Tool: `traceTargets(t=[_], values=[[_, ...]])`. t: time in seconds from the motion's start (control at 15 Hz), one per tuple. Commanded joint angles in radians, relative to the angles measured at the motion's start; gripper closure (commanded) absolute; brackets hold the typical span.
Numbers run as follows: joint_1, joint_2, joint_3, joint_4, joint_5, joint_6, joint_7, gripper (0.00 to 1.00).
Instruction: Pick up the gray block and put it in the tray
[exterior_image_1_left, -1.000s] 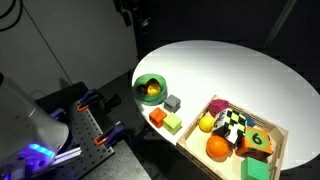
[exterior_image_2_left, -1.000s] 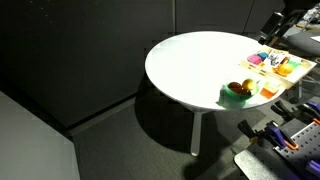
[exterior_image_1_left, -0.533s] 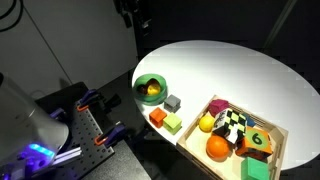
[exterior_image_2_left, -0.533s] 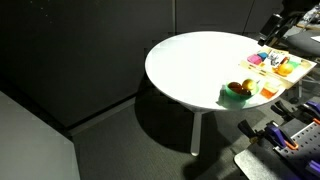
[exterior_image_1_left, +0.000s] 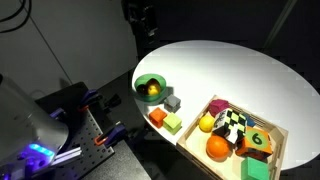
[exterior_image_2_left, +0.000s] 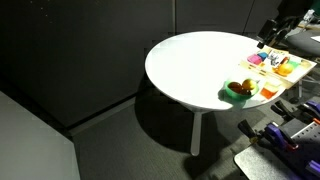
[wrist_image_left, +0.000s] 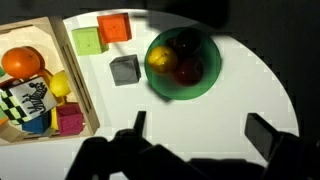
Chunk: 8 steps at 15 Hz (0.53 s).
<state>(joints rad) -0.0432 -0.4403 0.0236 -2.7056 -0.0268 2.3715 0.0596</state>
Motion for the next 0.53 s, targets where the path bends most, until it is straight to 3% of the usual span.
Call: traceTargets(t=[0.0,0.47], values=[[-0.041,0.093,0.002,0.071,-0.047,-0.014,0.057,0.00],[-0.072,0.271,-0.038,0.173,-0.089,-0.009,0.036,0.00]])
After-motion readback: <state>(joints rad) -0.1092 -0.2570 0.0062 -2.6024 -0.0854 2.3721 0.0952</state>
